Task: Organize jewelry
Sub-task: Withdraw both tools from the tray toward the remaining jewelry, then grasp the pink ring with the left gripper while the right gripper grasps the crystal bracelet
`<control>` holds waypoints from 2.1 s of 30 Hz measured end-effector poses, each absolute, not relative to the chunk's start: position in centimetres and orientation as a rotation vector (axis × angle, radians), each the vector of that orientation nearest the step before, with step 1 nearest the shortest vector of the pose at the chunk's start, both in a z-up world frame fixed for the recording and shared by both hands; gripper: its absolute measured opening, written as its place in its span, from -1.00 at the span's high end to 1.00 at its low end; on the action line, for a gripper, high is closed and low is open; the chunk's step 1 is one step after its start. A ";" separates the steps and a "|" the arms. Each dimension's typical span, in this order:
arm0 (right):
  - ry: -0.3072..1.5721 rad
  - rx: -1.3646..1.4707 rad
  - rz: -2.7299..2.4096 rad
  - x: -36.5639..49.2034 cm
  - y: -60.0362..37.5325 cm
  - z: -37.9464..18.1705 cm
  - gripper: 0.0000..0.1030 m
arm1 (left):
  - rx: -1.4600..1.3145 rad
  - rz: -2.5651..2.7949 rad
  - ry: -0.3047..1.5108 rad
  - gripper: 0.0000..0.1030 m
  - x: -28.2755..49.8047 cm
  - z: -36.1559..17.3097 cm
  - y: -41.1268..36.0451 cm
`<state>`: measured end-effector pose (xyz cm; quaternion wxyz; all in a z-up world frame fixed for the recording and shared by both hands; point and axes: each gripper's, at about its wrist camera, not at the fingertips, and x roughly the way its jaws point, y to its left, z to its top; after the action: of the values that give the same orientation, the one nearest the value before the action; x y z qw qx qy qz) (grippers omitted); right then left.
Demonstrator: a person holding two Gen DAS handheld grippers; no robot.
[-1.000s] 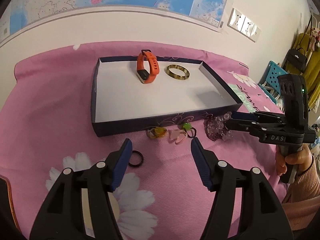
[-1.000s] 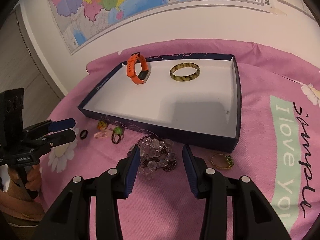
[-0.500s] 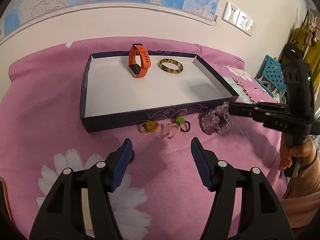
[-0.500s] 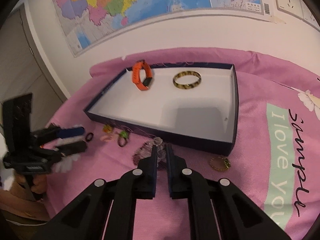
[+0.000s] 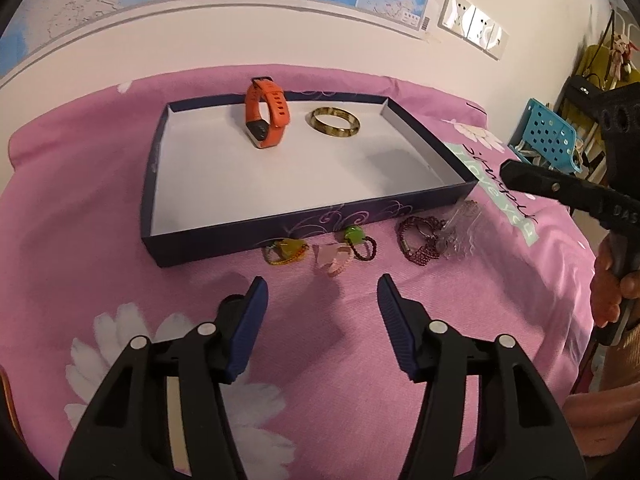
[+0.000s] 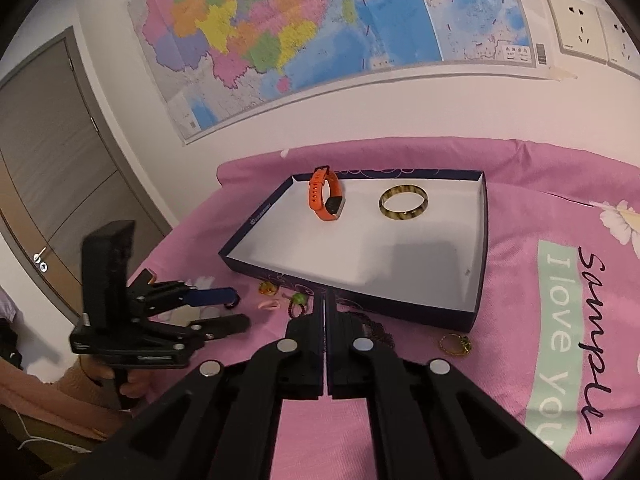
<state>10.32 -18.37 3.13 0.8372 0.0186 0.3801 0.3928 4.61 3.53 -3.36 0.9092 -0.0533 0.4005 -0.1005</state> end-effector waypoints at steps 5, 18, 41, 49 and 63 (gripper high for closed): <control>0.870 0.027 0.789 10.7 -18.6 1.5 0.87 | -0.104 -0.221 0.852 0.02 5.7 -4.0 2.8; 0.906 -0.139 0.767 8.8 -16.0 -1.7 0.16 | -0.094 -0.220 0.863 0.14 6.4 -4.4 2.4; 0.921 -0.133 0.730 8.9 -17.0 -2.7 0.70 | -0.097 -0.249 0.877 0.81 7.0 -4.6 1.8; 0.928 -0.044 0.759 9.2 -18.0 -2.1 0.68 | -0.105 -0.266 0.872 0.83 6.1 -4.3 1.9; 0.957 -0.039 0.767 10.5 -16.5 -3.2 0.22 | -0.089 -0.250 0.870 0.52 6.4 -4.4 1.9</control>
<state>10.50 -16.51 -3.25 0.8176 -0.0183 0.4489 0.3601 6.43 1.93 -4.44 0.8983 -0.0432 0.4203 -0.1206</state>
